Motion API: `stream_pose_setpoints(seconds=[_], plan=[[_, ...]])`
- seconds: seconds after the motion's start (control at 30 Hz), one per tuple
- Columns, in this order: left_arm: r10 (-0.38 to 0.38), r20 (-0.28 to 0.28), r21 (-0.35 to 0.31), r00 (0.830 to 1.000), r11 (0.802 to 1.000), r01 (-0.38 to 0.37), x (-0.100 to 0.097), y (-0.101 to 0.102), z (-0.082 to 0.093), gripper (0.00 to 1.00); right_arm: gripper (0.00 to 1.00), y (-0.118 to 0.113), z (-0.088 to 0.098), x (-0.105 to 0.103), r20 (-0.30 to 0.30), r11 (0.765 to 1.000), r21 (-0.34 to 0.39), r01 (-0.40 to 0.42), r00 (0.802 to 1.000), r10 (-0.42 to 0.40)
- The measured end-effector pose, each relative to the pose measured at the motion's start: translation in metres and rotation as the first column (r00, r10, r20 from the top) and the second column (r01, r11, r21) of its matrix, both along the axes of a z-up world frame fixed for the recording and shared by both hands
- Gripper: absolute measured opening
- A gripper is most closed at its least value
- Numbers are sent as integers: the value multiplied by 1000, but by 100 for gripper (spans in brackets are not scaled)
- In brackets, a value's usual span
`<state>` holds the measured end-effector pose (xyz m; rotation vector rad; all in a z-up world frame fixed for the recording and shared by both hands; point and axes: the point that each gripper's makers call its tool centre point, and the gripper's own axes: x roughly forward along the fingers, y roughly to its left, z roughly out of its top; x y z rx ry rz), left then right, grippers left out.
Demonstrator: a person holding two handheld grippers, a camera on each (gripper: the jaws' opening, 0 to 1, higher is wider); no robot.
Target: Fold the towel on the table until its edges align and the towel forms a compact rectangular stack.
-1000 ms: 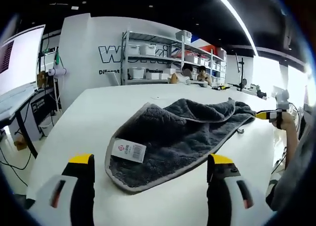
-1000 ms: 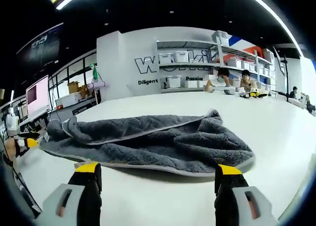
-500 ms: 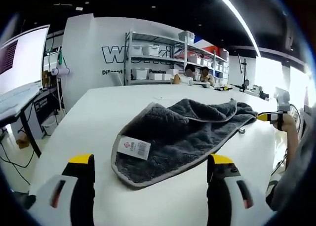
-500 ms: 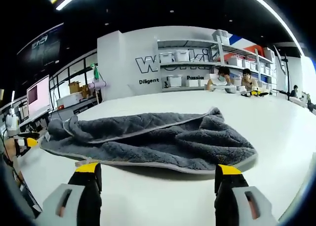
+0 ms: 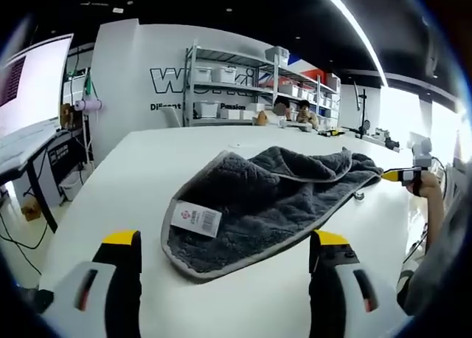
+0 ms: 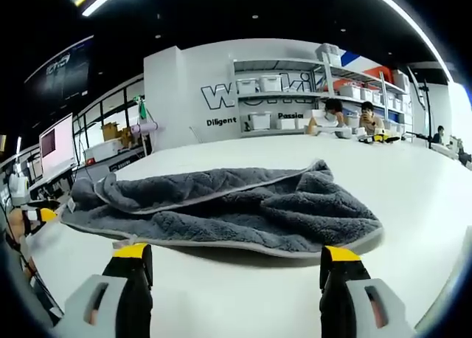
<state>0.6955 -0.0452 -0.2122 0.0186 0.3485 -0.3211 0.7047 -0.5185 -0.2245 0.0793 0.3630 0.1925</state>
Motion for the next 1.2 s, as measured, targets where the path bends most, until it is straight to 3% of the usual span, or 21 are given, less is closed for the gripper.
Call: stream_pose_setpoints(seconds=[1.2], plan=[[5, -2, 2, 1000, 1000, -5, 0, 0, 0, 100, 97, 0, -6, 1, -16, 1000, 10, -4, 1000, 4]])
